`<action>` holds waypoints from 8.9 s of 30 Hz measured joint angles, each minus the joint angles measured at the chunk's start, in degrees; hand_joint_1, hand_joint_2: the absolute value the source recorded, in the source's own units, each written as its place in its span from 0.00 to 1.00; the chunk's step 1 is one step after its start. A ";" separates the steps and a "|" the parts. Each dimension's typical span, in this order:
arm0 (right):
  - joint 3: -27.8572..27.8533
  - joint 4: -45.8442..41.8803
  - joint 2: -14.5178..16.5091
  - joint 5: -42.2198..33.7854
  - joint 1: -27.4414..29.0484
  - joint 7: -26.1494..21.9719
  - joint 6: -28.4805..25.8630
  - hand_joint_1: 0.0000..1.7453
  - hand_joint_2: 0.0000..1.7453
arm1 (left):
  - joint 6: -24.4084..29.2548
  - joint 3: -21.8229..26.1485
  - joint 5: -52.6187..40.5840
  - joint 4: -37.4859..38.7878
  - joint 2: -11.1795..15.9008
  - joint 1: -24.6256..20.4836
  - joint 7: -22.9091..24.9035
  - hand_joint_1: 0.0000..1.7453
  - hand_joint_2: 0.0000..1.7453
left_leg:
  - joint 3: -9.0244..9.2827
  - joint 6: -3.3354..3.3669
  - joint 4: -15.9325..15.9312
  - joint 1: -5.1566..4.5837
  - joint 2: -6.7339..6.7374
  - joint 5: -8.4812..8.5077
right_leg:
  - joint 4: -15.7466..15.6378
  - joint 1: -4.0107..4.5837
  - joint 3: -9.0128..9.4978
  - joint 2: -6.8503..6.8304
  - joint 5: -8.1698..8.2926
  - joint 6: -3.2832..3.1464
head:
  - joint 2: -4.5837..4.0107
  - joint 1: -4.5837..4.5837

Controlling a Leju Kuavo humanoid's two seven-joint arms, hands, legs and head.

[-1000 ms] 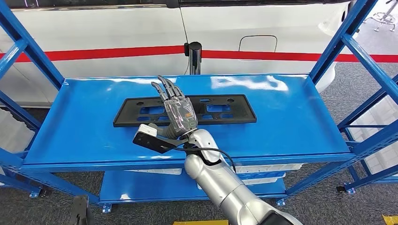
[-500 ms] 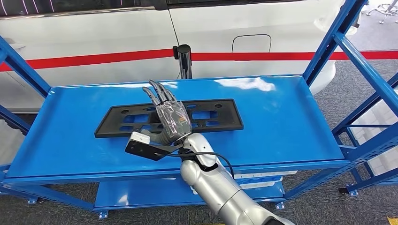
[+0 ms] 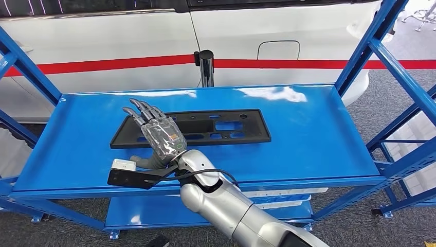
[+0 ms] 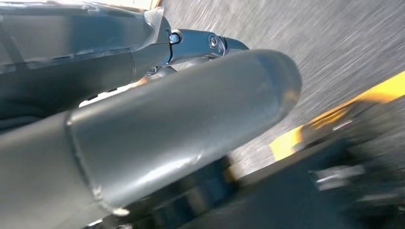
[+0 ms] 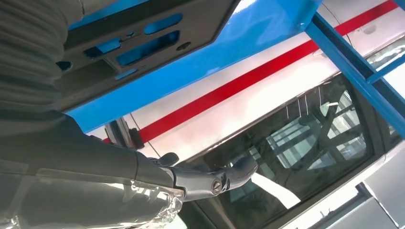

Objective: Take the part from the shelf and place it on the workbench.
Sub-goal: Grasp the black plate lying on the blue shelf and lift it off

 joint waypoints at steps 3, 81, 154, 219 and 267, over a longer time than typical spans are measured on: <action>1.43 0.76 0.00 -0.59 -0.65 0.08 -0.15 0.00 1.00 | 0.21 -0.67 -0.29 -0.34 -0.30 -1.03 -0.16 0.00 0.00 | 0.17 0.03 0.03 -0.06 0.11 -0.03 | -0.02 -0.03 0.06 0.12 0.00 0.02 | 0.00 0.00; 14.99 18.06 -0.02 8.38 -4.30 18.18 -3.21 0.95 1.00 | 5.63 6.54 -19.50 -3.14 -1.36 -1.38 2.99 0.00 0.00 | 0.15 0.11 0.04 -0.07 0.08 -0.17 | -0.08 -0.04 0.03 0.12 -0.05 0.04 | 0.00 0.00; -2.25 -7.35 0.01 45.87 1.21 18.32 -10.10 0.00 1.00 | 5.57 20.21 -31.99 -3.65 -2.43 0.15 1.25 0.00 0.00 | 0.26 0.12 0.03 -0.17 0.09 -0.17 | -0.09 -0.15 0.13 0.13 -0.05 0.04 | 0.00 -0.01; -5.26 27.82 -0.74 45.36 -7.12 26.82 1.80 0.96 1.00 | 2.31 23.52 -40.37 -4.46 -3.33 -2.00 2.03 0.00 0.00 | 0.73 0.14 0.03 -0.23 0.11 -0.21 | -0.11 -0.18 0.54 0.15 -0.05 0.05 | 0.00 -0.01; -27.21 -50.90 -8.67 35.52 32.73 -7.49 -17.43 1.00 1.00 | 16.47 46.41 17.59 -4.25 0.61 9.94 -61.87 0.00 1.00 | 0.79 0.29 0.02 -0.27 1.08 -1.13 | -0.10 -0.18 0.27 1.07 -0.67 0.28 | 0.00 -0.14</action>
